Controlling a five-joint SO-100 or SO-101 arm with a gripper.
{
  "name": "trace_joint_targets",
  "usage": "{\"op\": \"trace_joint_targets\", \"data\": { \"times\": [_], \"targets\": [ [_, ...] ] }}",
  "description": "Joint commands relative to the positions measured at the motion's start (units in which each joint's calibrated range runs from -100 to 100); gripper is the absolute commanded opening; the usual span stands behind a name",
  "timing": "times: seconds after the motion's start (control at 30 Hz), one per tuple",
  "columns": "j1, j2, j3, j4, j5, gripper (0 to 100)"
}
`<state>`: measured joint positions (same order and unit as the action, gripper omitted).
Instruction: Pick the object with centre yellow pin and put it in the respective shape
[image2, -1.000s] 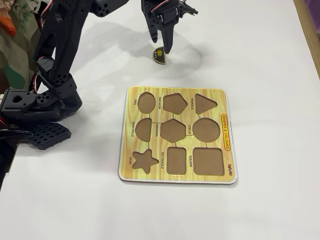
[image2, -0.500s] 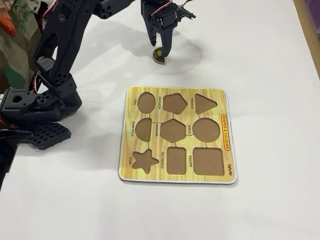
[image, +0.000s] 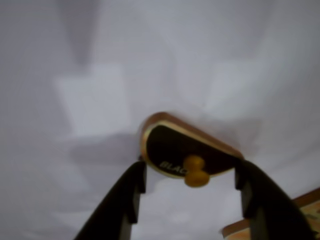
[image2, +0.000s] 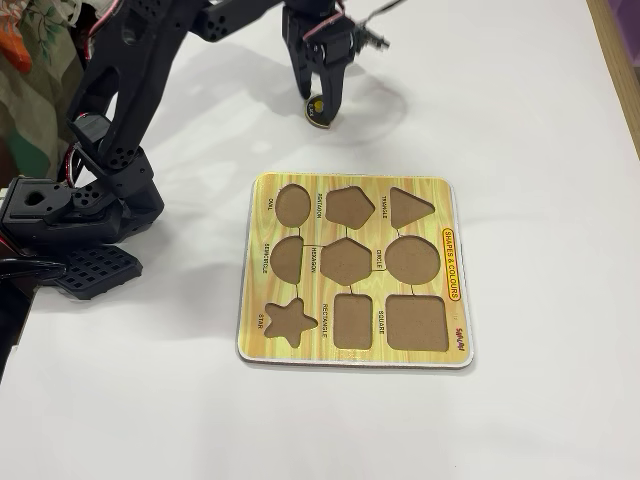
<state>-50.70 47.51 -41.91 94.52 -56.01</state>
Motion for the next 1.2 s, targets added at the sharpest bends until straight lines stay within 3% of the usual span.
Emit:
{"op": "trace_joint_targets", "data": {
  "times": [0.0, 0.3, 0.43, 0.5, 0.73, 1.17],
  "targets": [
    [0.99, -0.81, -2.61, 0.30, -0.01, 20],
    [0.99, -0.81, -2.61, 0.30, -0.01, 19],
    [0.99, -0.56, -2.61, 0.30, -0.06, 7],
    [1.09, -0.48, -2.61, 0.04, -0.01, 6],
    [0.99, -0.31, -1.71, -6.10, 0.20, 5],
    [1.09, -0.23, -1.53, -5.23, 0.20, 6]
  ]
}}
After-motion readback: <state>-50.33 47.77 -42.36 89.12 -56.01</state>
